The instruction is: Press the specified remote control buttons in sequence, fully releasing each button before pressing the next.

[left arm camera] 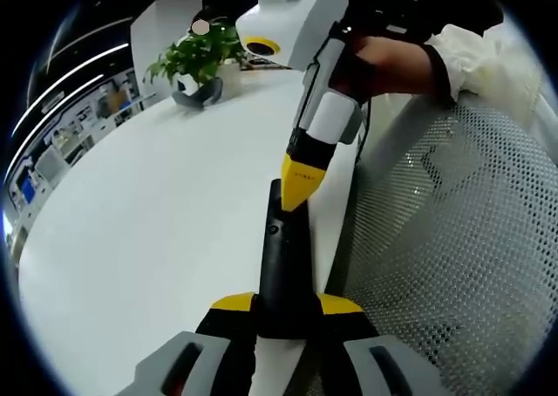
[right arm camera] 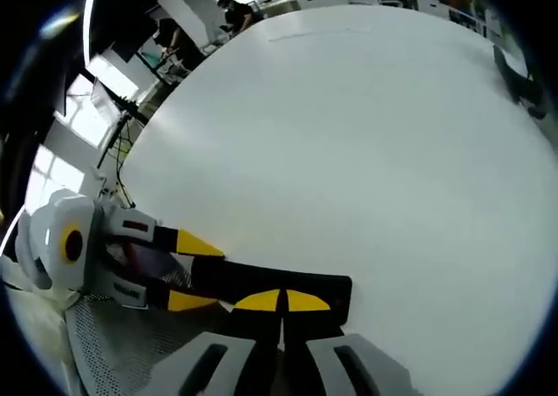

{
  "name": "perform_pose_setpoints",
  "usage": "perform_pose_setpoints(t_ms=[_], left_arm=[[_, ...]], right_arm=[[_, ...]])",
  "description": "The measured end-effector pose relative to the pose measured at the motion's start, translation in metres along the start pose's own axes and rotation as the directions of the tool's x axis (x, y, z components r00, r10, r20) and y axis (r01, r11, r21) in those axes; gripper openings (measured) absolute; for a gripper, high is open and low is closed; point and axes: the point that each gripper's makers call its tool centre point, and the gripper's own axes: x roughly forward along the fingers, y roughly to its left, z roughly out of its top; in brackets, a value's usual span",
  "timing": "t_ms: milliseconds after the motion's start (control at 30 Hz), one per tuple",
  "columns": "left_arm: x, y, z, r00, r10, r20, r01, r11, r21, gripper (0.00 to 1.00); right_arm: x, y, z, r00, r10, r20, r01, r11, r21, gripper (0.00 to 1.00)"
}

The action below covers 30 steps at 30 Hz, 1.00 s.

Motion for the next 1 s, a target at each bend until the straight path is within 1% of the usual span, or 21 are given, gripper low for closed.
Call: perform_pose_setpoints(t_ms=[500,700,833,1000], left_arm=[[0.0001,0.0002,0.0001,1.0,0.001,-0.001,-0.001,1.0,0.007,0.25],[0.0001,0.0002,0.0,1.0,0.002,-0.001,-0.002,1.0,0.008,0.25],[0.0001,0.0001,0.0001,1.0,0.002,-0.001,-0.002,1.0,0.009,0.25],[0.0001,-0.0001,0.0,1.0,0.002,-0.001,-0.002,1.0,0.01,0.25]], right_arm=[[0.0009,0.0006,0.0002,0.999,-0.033,0.006,0.033,0.998,-0.045,0.0],[0.0005,0.0,0.0006,1.0,-0.022,0.006,0.022,0.999,-0.027,0.0],[0.0005,0.0009,0.0003,1.0,-0.025,0.005,0.025,0.999,-0.042,0.0],[0.0006,0.0003,0.0002,1.0,-0.02,0.006,0.02,0.999,-0.038,0.0]])
